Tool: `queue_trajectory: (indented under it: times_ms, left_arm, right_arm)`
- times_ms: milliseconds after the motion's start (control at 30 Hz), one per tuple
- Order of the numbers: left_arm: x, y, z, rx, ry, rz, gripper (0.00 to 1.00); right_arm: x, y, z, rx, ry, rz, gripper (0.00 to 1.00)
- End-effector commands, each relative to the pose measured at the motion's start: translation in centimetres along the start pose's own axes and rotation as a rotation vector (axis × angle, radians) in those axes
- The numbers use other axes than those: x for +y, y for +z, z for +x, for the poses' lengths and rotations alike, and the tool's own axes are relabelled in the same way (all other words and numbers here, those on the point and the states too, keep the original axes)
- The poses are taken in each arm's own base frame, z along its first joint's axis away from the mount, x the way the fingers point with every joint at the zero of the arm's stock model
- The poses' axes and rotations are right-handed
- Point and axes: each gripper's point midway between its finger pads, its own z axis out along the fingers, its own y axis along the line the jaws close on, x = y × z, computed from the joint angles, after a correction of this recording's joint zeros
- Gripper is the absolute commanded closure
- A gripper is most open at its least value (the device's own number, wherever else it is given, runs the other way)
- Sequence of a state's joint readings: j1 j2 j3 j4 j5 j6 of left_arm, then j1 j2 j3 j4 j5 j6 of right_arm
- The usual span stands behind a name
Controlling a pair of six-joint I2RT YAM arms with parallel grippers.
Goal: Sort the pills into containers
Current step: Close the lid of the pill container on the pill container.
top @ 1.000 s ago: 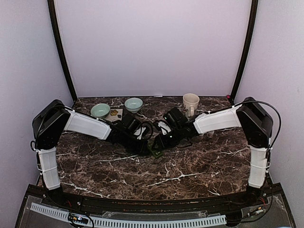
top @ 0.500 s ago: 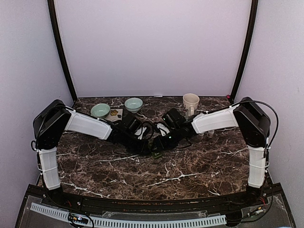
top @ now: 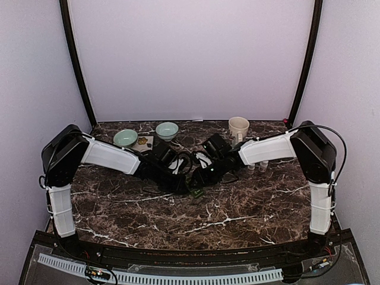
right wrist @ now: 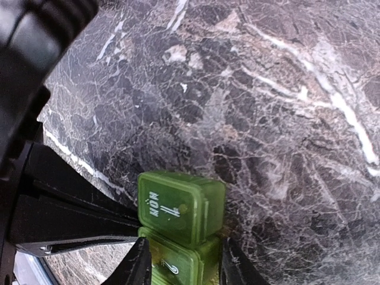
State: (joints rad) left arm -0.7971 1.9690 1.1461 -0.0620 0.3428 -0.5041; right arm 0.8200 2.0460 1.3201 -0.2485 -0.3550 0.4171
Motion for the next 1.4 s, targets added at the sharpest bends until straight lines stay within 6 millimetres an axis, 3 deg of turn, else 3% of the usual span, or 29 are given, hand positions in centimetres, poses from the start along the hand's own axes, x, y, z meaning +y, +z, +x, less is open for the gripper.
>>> queue_trajectory:
  times_ms: [0, 433, 667, 900, 1067, 1367]
  left_arm:
    - [-0.3, 0.6, 0.1, 0.015, 0.019, -0.002, 1.00]
    - [-0.3, 1.0, -0.1, 0.017, 0.018, 0.000, 1.00]
    - [-0.5, 0.9, -0.8, 0.004, 0.028, -0.003, 1.00]
    - [-0.4, 0.9, -1.2, -0.004, 0.027, -0.008, 1.00]
    - [-0.4, 0.9, -1.4, -0.009, 0.023, -0.006, 1.00]
    - [-0.3, 1.2, -1.4, -0.005, 0.021, -0.008, 1.00]
  right_arm:
    - [-0.6, 1.9, 3.0, 0.108, 0.011, 0.005, 0.64]
    - [-1.9, 2.6, 4.9, 0.166, 0.018, 0.040, 0.68]
    - [-0.7, 2.6, 5.0, 0.181, 0.042, -0.028, 0.55]
    - [-0.8, 2.4, 5.6, 0.200, 0.044, -0.027, 0.54]
    - [-1.6, 2.6, 6.8, 0.224, 0.051, -0.004, 0.58]
    - [-2.7, 3.1, 8.6, 0.251, 0.080, 0.026, 0.77]
